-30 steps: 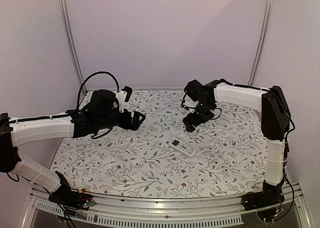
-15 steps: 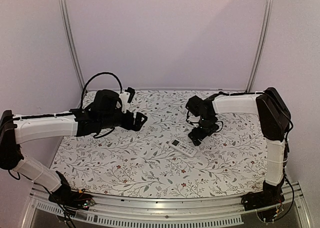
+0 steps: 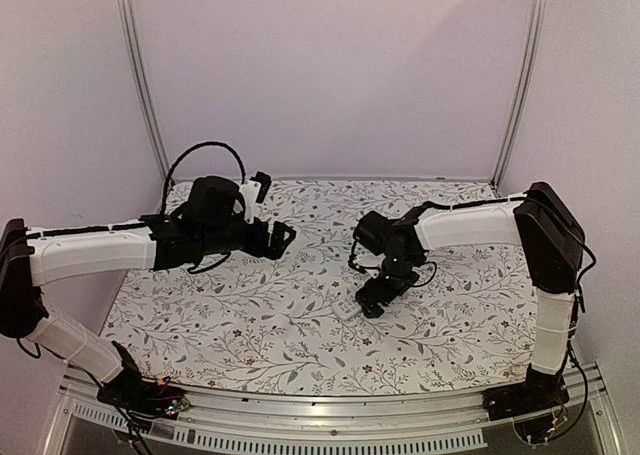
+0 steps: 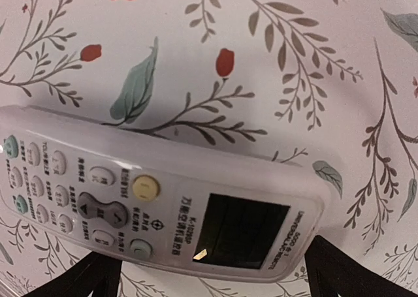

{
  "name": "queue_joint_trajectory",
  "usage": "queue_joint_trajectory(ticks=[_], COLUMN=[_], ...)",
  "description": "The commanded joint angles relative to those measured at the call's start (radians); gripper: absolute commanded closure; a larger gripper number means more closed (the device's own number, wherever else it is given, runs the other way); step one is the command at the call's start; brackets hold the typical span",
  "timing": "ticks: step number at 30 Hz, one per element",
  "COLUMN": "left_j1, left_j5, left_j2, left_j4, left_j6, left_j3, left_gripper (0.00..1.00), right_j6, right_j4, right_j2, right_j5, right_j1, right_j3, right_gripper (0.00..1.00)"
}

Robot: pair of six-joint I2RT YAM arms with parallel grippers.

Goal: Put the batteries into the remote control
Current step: Adjust the remote control at the center of the board, then reset both arms

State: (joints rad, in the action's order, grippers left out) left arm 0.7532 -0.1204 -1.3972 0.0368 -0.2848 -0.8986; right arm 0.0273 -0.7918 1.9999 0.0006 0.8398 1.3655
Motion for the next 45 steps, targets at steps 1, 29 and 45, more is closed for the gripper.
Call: queue_joint_trajectory(ticks=[1,29,45], left_j1=[-0.009,-0.009,-0.116], left_j5=[0.006,-0.003,0.061], left_j2=[-0.018,-0.012,-0.104], left_j4=[0.014,0.034,0.173], left_j6=[-0.004,-0.002,-0.066], left_j3=[-0.018,-0.025,-0.182], left_gripper=[0.00,0.01,0.00], right_j6=[0.050,0.055,0.096], right_j4=[0.023,0.048,0.278], right_j2=[-0.005,0.078,-0.303], right_j5=[-0.058,0.114,-0.097], right_j1=[0.020,-0.077,-0.282], right_j3=[-0.024,0.094,-0.163], right_gripper=[0.01,0.01,0.01])
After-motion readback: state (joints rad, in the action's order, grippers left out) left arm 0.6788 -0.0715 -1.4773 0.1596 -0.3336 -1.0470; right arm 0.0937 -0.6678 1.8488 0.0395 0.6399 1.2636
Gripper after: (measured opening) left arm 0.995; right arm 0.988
